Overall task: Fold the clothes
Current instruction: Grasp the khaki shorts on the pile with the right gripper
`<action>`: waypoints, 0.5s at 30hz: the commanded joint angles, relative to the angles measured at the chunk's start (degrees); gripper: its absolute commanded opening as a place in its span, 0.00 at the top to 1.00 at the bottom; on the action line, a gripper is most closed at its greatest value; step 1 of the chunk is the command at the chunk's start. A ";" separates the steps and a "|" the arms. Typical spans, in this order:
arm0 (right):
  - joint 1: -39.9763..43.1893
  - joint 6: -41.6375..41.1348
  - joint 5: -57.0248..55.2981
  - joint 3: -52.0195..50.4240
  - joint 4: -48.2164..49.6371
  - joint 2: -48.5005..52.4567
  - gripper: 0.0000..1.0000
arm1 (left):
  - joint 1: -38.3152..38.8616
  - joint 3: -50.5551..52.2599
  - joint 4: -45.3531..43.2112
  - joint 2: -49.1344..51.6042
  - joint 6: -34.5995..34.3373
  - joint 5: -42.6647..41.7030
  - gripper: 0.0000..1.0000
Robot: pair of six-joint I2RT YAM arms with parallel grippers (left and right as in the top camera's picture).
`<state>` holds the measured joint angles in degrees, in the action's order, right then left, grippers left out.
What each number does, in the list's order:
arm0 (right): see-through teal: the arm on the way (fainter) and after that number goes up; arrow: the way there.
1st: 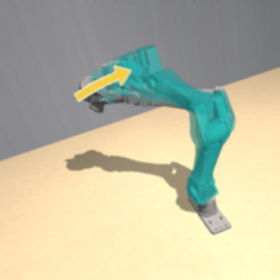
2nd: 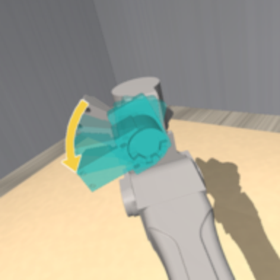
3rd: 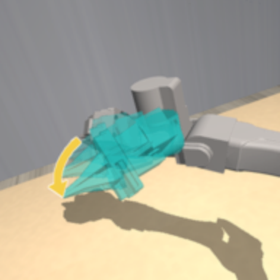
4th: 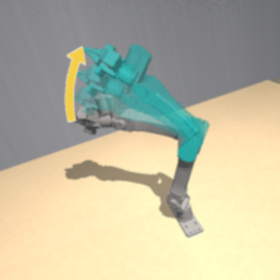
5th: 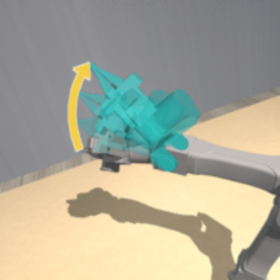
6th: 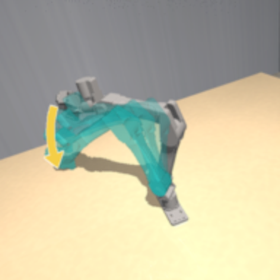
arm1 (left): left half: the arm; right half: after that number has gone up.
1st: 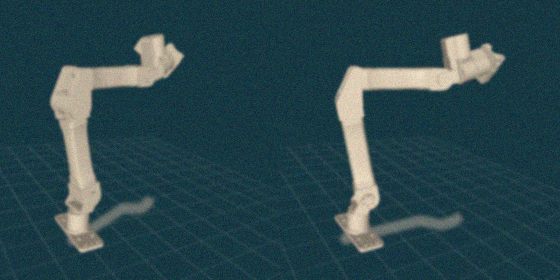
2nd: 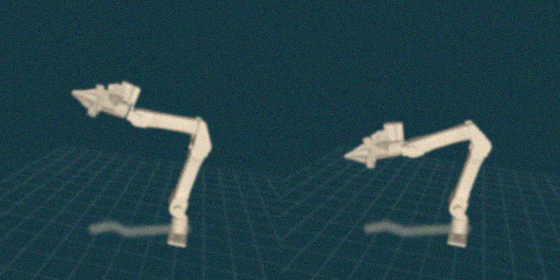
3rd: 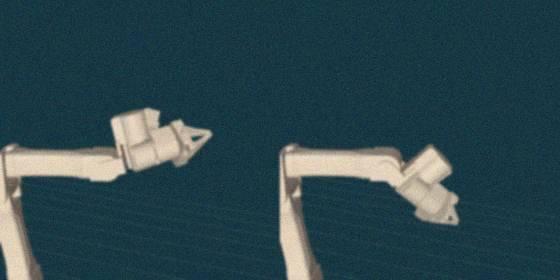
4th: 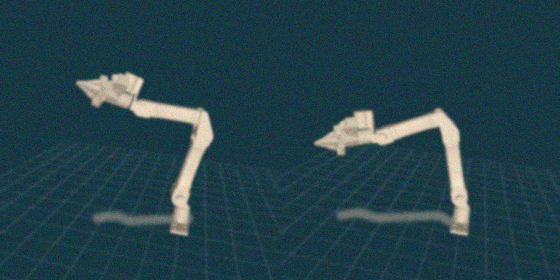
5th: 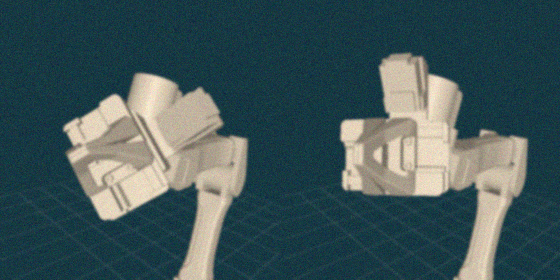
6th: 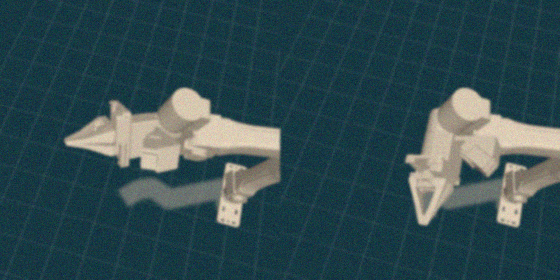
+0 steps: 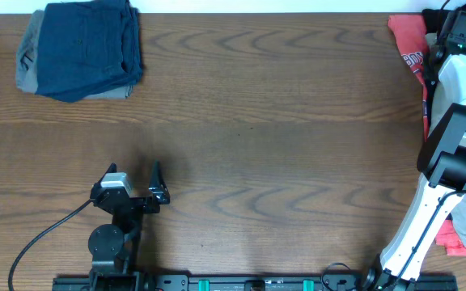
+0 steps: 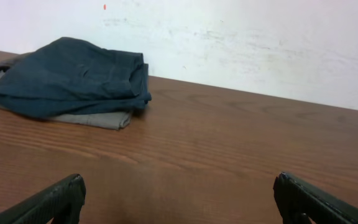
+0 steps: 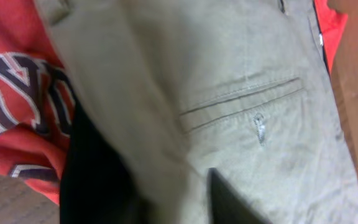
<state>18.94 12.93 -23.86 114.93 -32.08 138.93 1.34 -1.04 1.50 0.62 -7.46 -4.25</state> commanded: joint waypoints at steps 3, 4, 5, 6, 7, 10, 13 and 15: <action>0.26 -5.03 -1.14 0.44 0.11 0.09 0.99 | -0.02 0.81 2.10 -0.24 0.35 -0.61 0.02; 0.28 -5.70 -1.16 0.44 0.09 0.09 0.99 | -0.02 0.81 2.12 -0.24 0.35 -0.61 0.02; 0.28 -6.14 -1.16 0.44 0.07 0.07 0.99 | -0.02 0.81 2.12 -0.24 0.35 -0.61 0.02; 0.28 -6.86 -1.18 0.46 0.00 0.04 0.99 | -0.02 0.81 2.12 -0.24 0.35 -0.61 0.02; 0.28 -7.65 -1.18 0.46 -0.07 0.04 0.99 | -0.02 0.81 2.10 -0.24 0.35 -0.61 0.02; 0.37 -11.21 -1.40 0.46 -0.50 -0.59 0.99 | -0.02 0.81 2.12 -0.24 0.35 -0.63 0.02; 0.79 -16.02 -1.38 0.46 -0.81 -2.05 0.99 | -0.02 0.81 2.12 -0.24 0.35 -0.63 0.02; 1.03 -17.68 -1.42 0.46 -0.92 -3.50 0.99 | -0.02 0.81 2.12 -0.24 0.35 -0.61 0.02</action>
<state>18.96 1.23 -23.79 114.93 -32.47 138.87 1.34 -1.04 1.50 0.62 -7.46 -4.27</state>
